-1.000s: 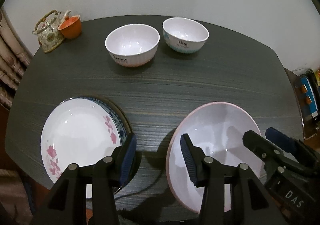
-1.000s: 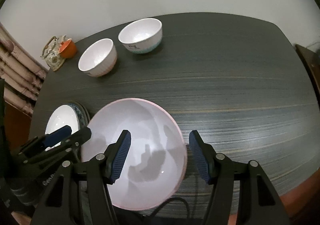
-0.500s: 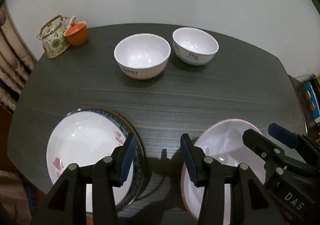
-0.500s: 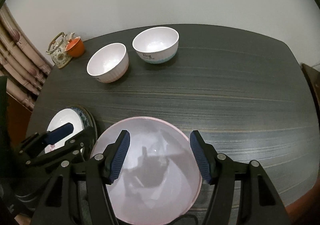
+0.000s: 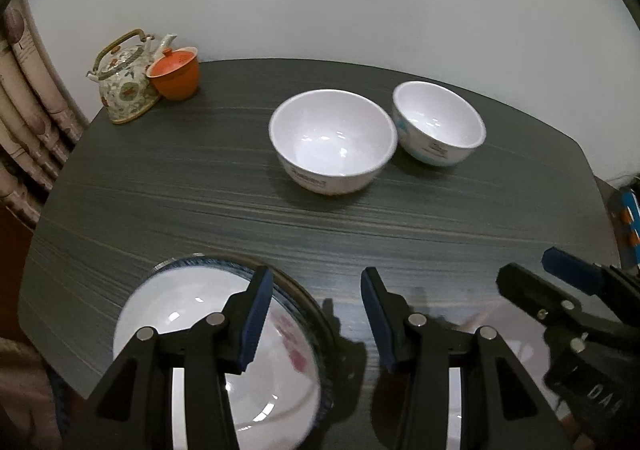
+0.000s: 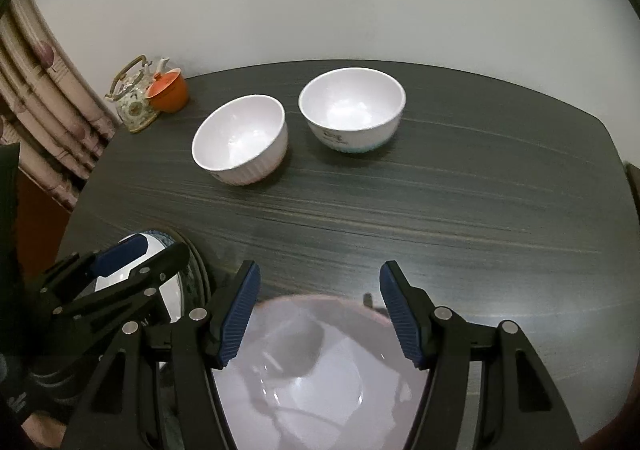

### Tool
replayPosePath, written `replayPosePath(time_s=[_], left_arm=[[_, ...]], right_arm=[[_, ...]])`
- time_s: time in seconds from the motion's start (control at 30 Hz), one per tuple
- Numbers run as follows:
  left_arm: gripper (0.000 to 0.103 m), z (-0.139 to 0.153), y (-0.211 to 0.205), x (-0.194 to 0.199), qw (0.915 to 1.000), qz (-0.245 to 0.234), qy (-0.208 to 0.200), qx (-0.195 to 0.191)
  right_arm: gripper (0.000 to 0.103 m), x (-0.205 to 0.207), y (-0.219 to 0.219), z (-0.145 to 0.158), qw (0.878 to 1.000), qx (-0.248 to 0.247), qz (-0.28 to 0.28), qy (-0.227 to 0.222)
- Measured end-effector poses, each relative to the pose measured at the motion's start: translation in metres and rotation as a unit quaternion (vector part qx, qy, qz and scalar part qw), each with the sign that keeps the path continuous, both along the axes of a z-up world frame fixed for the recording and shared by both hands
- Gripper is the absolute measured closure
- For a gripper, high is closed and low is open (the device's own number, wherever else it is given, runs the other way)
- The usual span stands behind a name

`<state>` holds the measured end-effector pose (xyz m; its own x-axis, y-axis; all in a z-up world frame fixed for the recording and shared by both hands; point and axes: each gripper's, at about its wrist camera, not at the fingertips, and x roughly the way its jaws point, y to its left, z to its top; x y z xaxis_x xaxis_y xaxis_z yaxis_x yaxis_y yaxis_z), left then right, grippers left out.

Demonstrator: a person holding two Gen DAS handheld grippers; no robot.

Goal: Organize plates and bowls
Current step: 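Move both grippers toward the white Rabbit bowl, then close the right gripper on the Rabbit bowl rim and lift it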

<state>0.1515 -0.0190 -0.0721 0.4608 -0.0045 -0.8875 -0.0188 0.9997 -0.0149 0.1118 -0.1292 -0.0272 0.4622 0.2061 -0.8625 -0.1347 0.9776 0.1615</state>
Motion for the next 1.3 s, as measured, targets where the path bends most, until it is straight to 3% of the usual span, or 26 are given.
replayPosePath(time_s=[0.23, 0.37, 0.53, 0.67, 0.8, 1.13, 1.3], left_arm=[[0.056, -0.005, 0.040, 0.025, 0.9993, 0.033, 0.008, -0.014], [0.056, -0.008, 0.058, 0.045, 0.9978, 0.047, 0.022, -0.042], [0.056, -0.009, 0.071, 0.072, 0.9947, 0.055, 0.029, -0.082], [0.056, -0.016, 0.085, 0.098, 0.9863, 0.070, 0.052, -0.140], [0.056, -0.026, 0.093, 0.113, 0.9799, 0.088, 0.063, -0.168], [0.056, -0.047, 0.088, 0.136, 0.9789, 0.086, 0.082, -0.167], [0.056, -0.058, 0.086, 0.143, 0.9792, 0.089, 0.093, -0.157]], right_arm=[[0.052, 0.039, 0.014, -0.005, 0.999, 0.025, 0.028, 0.028], [0.059, 0.065, 0.019, -0.013, 0.996, 0.049, 0.034, 0.062], [0.060, 0.088, 0.024, -0.019, 0.994, 0.062, 0.034, 0.079], [0.060, 0.108, 0.031, -0.029, 0.991, 0.078, 0.043, 0.103], [0.060, 0.124, 0.036, -0.037, 0.988, 0.095, 0.037, 0.117], [0.060, 0.149, 0.047, -0.053, 0.983, 0.123, 0.013, 0.133], [0.064, 0.157, 0.053, -0.059, 0.985, 0.108, 0.011, 0.132]])
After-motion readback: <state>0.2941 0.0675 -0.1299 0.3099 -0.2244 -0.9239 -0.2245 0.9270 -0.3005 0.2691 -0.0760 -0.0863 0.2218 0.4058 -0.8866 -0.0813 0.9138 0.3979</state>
